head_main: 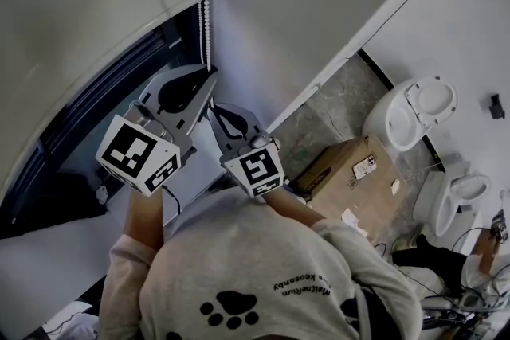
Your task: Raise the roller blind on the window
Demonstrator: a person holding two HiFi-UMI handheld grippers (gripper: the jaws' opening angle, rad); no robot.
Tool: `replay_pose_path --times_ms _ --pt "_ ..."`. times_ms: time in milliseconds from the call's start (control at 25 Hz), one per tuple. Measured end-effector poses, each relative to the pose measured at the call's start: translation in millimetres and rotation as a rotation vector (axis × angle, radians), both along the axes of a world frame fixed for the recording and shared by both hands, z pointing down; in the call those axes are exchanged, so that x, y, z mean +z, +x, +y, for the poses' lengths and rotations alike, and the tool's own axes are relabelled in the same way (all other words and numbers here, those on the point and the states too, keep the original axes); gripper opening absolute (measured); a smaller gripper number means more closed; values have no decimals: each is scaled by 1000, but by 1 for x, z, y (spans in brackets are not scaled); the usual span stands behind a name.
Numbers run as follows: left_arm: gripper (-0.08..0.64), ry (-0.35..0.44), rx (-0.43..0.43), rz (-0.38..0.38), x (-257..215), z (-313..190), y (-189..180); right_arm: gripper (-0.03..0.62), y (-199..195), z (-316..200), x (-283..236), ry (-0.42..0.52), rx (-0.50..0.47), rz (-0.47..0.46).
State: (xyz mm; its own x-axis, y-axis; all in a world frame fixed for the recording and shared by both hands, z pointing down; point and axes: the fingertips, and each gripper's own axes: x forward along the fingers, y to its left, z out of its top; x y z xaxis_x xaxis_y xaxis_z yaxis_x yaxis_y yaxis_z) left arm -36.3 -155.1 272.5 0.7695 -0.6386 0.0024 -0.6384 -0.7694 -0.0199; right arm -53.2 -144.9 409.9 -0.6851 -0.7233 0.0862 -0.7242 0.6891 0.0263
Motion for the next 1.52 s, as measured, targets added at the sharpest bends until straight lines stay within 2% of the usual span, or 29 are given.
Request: replay_pose_path --times_ms 440,1120,1520 --pt "8 -10 6 80 7 1 0 12 0 -4 7 14 2 19" --pt "8 -72 -46 65 60 -5 2 12 5 -9 59 -63 0 82" --pt "8 -99 -76 18 94 -6 2 12 7 -7 92 -100 -2 128"
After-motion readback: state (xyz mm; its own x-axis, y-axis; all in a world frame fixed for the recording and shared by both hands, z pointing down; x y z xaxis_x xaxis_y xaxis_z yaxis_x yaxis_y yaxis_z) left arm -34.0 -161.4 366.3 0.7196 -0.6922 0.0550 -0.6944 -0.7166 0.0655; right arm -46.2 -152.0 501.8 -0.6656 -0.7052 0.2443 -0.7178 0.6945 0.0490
